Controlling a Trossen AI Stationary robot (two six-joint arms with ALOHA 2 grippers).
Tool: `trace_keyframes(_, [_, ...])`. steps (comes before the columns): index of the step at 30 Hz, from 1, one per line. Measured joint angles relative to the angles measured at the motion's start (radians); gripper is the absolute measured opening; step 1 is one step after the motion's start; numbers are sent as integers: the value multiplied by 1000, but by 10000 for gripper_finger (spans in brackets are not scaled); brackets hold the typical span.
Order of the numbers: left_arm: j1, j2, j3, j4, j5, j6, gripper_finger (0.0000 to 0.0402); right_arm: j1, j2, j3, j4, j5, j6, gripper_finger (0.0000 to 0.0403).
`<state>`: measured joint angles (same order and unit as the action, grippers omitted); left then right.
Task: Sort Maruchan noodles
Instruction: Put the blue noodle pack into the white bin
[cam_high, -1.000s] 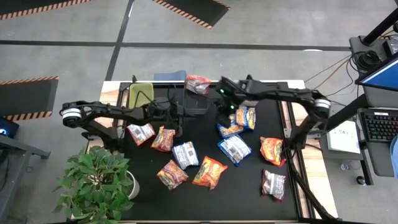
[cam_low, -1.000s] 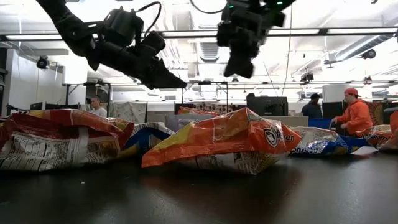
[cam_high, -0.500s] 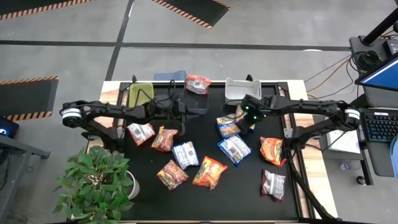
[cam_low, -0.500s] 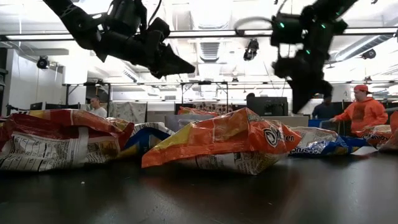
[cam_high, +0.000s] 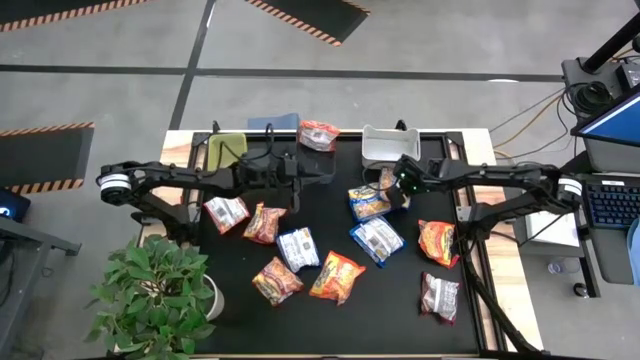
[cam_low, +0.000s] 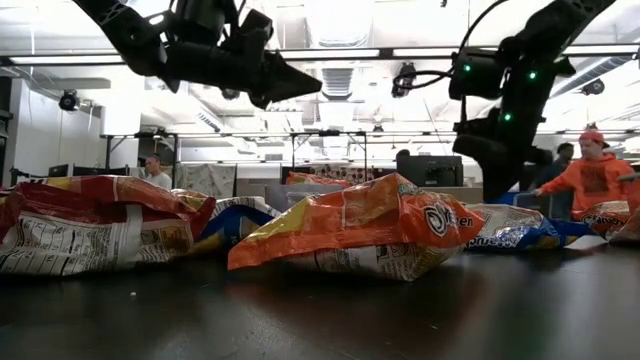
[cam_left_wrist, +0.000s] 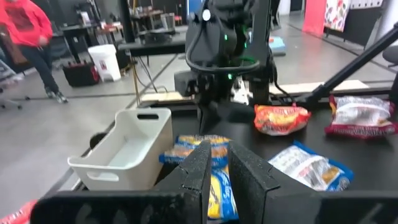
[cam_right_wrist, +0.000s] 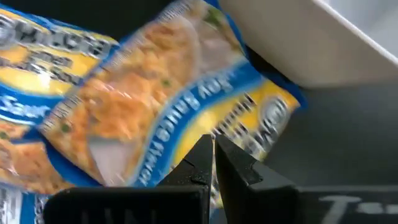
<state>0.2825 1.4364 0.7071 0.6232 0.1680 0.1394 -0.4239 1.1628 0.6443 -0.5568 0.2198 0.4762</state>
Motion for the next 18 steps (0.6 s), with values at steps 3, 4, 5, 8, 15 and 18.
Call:
trace_keyframes(3, [1,0,0,26,0,0,37,0,11,-36,120,-35,-55,9])
trace_keyframes(4, [0,0,0,32,0,0,37,1,16,-47,154,-62,-72,9])
trace_keyframes(5, [0,0,0,34,0,0,37,2,23,-56,195,-95,-80,9])
trace_keyframes(8, [0,0,0,35,0,-8,37,12,37,-77,283,-186,-86,9])
trace_keyframes(15, [-27,42,0,89,0,-38,37,88,54,-74,358,-303,-49,9])
trace_keyframes(18, [-48,93,23,115,0,-49,37,88,25,-47,299,-301,-34,9])
